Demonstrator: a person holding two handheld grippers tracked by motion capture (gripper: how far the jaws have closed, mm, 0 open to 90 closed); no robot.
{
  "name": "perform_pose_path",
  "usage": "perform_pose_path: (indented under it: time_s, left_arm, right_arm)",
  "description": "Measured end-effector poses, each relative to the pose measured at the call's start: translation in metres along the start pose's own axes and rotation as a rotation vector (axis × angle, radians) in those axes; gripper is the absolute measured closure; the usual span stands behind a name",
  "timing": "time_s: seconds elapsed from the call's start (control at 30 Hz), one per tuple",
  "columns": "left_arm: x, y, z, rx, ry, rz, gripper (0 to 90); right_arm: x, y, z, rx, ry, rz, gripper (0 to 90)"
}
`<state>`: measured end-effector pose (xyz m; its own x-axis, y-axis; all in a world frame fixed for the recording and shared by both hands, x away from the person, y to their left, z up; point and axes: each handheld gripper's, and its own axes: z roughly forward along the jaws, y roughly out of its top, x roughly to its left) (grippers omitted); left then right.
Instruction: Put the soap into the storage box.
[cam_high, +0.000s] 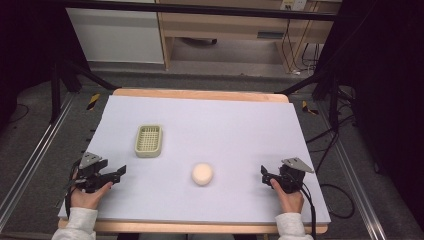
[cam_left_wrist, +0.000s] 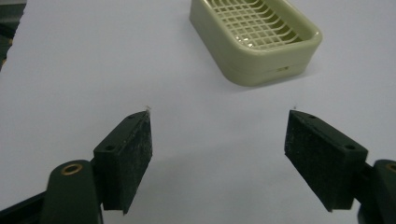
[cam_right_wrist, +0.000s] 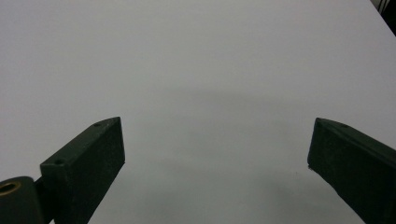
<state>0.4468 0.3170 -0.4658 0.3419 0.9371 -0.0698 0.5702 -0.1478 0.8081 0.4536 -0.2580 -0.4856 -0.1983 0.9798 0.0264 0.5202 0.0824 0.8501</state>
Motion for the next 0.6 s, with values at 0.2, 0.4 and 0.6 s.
perform_pose_path:
  time_s: [0.2,0.4,0.6]
  left_arm:
    - [-0.010,0.002,-0.005,-0.029,-0.024,0.014,25.3]
    - [-0.019,0.004,-0.005,-0.032,-0.042,0.035,25.7]
    - [-0.028,0.007,-0.004,-0.041,-0.065,0.054,25.5]
  right_arm:
    - [0.002,0.000,0.000,-0.003,-0.009,-0.016,4.5]
    - [0.004,0.000,0.002,0.018,-0.010,-0.041,4.7]
    - [0.006,0.000,0.002,0.020,-0.019,-0.058,4.7]
